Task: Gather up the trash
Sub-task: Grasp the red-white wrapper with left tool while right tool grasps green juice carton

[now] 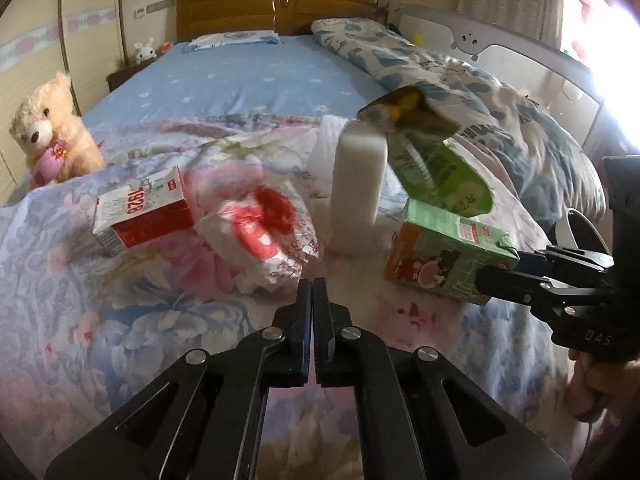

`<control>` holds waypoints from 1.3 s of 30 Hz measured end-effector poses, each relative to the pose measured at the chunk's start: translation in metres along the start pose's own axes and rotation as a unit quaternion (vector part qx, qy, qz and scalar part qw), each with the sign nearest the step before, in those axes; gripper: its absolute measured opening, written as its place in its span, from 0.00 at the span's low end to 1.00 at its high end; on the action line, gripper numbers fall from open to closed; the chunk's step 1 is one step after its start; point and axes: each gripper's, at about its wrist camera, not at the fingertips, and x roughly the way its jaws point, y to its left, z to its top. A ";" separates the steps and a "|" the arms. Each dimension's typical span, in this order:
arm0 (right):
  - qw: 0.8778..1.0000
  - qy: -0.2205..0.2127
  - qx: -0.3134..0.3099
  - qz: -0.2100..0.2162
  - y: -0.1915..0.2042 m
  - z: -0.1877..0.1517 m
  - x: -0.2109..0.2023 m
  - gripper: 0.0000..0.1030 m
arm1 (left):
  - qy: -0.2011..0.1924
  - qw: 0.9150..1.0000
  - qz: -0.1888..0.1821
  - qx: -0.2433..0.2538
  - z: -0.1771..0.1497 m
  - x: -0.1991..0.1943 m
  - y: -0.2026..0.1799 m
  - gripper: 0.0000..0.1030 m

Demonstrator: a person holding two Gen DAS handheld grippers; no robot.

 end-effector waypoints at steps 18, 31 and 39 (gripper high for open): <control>1.000 -0.012 0.020 -0.017 0.010 -0.030 -0.035 0.70 | 0.006 0.998 0.008 -0.061 0.012 0.012 0.032 0.71; 0.999 0.001 0.033 -0.026 0.008 -0.030 -0.019 0.34 | 0.003 0.999 -0.003 -0.035 0.007 0.014 0.017 0.21; 0.997 -0.025 0.071 -0.035 0.002 -0.048 -0.050 0.31 | -0.005 0.998 -0.034 -0.050 -0.029 -0.031 0.001 0.21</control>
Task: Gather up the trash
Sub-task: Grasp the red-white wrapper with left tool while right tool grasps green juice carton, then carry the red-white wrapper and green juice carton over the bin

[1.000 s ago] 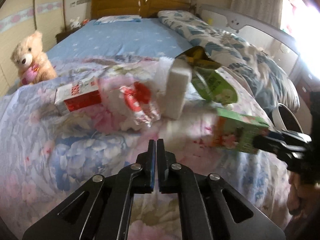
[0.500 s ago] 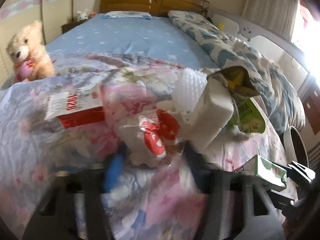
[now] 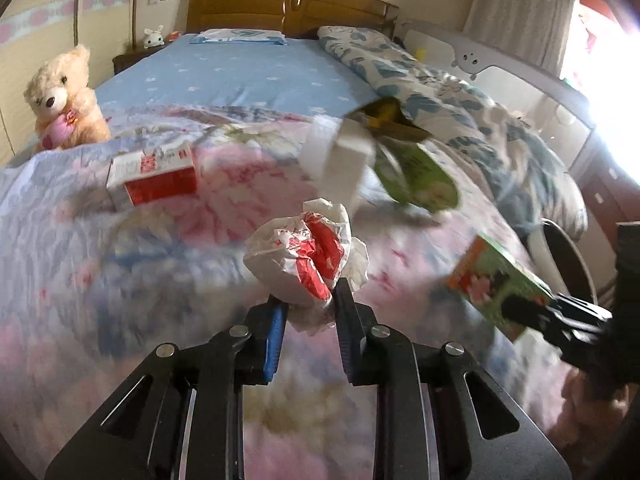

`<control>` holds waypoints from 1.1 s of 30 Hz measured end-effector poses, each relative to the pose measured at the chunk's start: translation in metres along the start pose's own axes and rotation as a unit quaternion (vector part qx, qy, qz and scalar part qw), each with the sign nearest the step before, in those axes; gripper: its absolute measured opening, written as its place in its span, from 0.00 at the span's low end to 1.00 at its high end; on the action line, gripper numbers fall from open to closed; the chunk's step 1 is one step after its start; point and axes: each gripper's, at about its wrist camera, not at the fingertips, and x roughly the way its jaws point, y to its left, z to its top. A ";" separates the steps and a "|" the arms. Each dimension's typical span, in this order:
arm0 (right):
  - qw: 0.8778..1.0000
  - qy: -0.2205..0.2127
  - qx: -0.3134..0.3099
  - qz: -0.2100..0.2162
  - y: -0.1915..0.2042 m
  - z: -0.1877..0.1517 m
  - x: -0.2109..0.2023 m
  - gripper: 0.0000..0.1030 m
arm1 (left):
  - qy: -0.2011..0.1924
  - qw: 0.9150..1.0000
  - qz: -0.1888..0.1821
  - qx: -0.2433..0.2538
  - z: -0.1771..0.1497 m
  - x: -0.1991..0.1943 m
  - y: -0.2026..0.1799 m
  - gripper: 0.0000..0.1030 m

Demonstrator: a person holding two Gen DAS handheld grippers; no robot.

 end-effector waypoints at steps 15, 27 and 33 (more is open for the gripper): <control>0.999 0.021 0.001 -0.027 0.004 -0.012 0.004 0.35 | 0.010 1.000 -0.023 0.016 -0.037 -0.032 -0.040 0.21; 0.998 -0.032 0.042 -0.036 -0.022 -0.026 -0.059 0.33 | 0.015 0.996 -0.066 0.064 -0.038 -0.030 -0.107 0.21; 0.995 -0.052 0.062 -0.057 -0.045 -0.037 -0.094 0.33 | 0.018 0.992 -0.088 0.089 -0.036 -0.027 -0.142 0.21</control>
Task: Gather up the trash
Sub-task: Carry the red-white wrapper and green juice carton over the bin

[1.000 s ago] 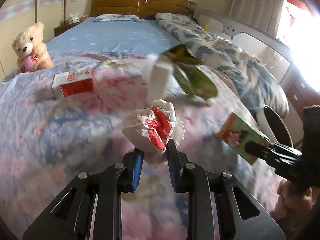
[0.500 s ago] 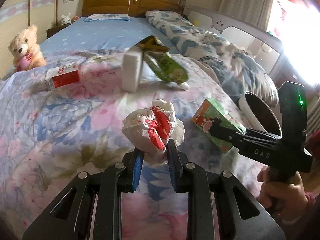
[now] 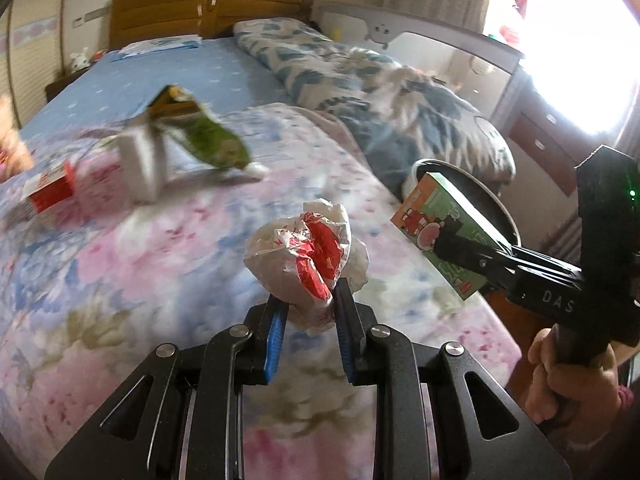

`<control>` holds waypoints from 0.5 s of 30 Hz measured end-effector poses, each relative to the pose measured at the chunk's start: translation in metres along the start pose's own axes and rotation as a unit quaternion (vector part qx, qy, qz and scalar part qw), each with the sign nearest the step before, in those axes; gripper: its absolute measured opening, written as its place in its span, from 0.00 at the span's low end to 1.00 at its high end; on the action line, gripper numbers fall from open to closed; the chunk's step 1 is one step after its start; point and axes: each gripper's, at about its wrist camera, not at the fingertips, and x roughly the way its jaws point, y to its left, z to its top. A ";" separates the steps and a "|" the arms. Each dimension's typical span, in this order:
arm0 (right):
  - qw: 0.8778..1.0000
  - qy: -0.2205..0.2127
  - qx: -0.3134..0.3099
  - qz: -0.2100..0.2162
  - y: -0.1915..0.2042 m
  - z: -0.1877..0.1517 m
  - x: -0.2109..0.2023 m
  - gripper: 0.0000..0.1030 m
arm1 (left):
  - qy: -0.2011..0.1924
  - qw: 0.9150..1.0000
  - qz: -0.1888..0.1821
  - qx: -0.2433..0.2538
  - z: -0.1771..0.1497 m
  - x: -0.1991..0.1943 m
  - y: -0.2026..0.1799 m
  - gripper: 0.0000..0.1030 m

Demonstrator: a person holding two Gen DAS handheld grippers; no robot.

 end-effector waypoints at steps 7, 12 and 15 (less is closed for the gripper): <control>0.999 -0.013 0.027 -0.017 -0.028 -0.006 -0.024 0.33 | 0.007 0.999 -0.021 0.030 0.007 0.010 -0.036 0.21; 0.998 -0.021 0.048 -0.034 -0.051 -0.010 -0.037 0.33 | 0.013 0.998 -0.032 0.048 0.011 0.018 -0.058 0.21; 0.997 -0.026 0.057 -0.045 -0.064 -0.011 -0.046 0.33 | 0.016 0.998 -0.038 0.057 0.015 0.023 -0.069 0.21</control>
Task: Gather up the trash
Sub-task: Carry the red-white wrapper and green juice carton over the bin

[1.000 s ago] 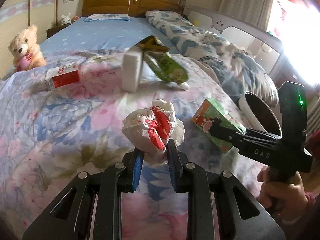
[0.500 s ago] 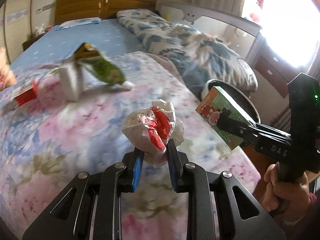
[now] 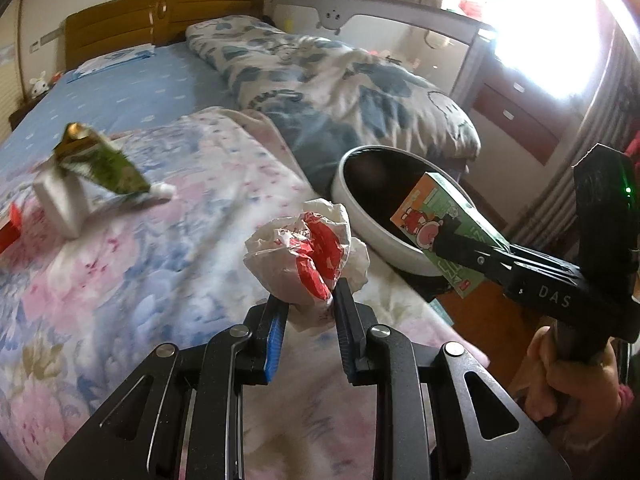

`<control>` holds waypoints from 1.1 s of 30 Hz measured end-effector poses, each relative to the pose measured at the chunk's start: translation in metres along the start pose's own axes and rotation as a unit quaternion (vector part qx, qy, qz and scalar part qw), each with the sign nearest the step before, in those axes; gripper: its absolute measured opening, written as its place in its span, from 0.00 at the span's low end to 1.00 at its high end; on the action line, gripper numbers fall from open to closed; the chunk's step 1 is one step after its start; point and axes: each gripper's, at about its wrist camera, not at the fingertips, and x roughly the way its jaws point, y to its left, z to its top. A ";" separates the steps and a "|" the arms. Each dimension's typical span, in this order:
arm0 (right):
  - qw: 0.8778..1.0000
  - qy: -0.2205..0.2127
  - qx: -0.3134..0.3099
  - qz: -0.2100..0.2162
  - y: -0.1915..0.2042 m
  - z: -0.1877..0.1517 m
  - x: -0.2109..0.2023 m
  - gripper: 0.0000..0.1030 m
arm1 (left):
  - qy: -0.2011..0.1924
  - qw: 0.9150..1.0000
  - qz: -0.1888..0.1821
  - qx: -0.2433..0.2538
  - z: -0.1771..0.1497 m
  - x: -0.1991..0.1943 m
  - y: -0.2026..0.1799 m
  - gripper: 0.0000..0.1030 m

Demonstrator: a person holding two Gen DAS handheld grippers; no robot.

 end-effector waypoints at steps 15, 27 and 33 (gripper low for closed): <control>0.998 -0.012 0.038 -0.041 -0.049 0.012 -0.015 0.33 | 0.004 0.999 -0.018 0.039 0.027 0.024 -0.043 0.21; 0.997 -0.015 0.052 -0.056 -0.075 0.027 -0.013 0.33 | 0.021 0.998 -0.021 0.054 0.048 0.053 -0.062 0.21; 0.997 -0.005 0.058 -0.058 -0.086 0.034 -0.005 0.33 | 0.026 0.998 -0.020 0.056 0.059 0.066 -0.068 0.21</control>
